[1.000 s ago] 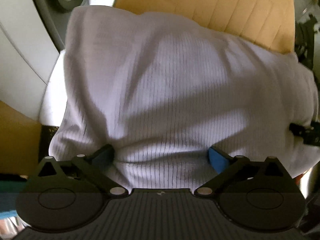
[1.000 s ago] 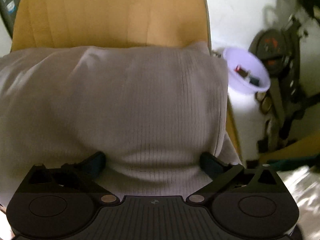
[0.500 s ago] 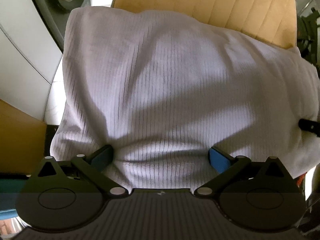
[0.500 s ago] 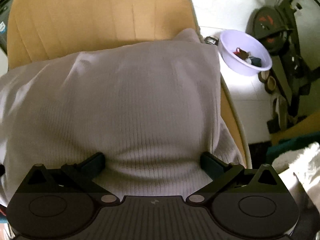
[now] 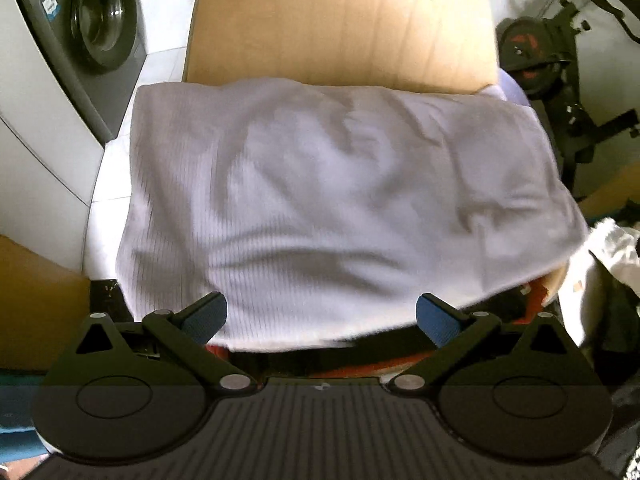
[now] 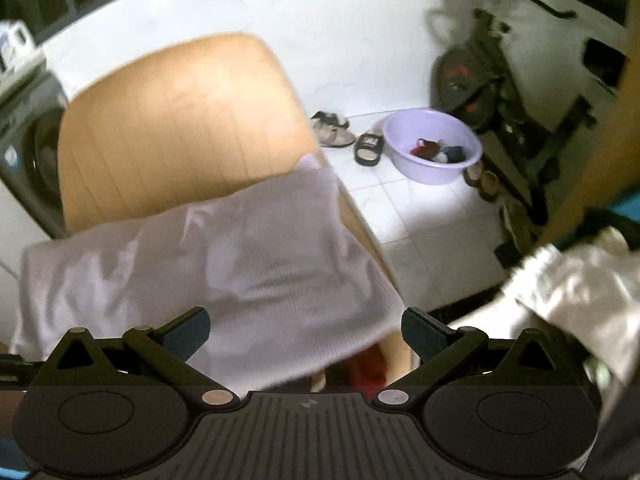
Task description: Fold clothes
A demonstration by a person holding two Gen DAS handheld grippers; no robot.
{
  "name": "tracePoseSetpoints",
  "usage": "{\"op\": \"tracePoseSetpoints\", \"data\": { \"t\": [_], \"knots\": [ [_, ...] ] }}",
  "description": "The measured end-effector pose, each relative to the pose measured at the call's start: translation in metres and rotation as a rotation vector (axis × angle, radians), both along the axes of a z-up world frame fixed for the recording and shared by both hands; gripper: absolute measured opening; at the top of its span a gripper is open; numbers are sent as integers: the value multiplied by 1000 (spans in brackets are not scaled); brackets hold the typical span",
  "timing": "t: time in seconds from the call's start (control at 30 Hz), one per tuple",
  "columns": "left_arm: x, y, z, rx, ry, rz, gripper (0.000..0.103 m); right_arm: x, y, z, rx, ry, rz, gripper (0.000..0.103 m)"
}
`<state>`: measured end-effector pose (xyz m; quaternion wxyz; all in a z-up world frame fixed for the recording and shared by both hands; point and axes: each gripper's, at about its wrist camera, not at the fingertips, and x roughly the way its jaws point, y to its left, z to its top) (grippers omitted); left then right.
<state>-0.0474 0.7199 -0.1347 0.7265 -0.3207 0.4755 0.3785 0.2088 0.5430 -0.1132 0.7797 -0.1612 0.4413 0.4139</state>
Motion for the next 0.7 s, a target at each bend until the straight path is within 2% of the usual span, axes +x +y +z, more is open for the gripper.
{"op": "tracePoseSetpoints", "data": {
  "t": [0.17, 0.37, 0.47, 0.53, 0.6, 0.7],
  "knots": [
    [-2, -37, 12, 7, 3, -14, 103, -19, -58, 38, 31, -1, -81, 102],
    [-13, -87, 28, -10, 4, 11, 103, -32, -91, 48, 22, 5, -38, 102],
    [-19, -114, 43, 39, 29, 31, 103, -39, -108, 53, 18, 8, -15, 102],
    [-25, -136, 52, 65, 44, 56, 103, -44, -119, 57, 15, 10, 0, 102],
    [-34, -161, 59, 55, 37, 111, 103, -48, -130, 60, 12, 13, 15, 102],
    [-42, -204, 65, 53, 63, 188, 103, -55, -157, 63, 31, 60, 83, 102]
  ]
}}
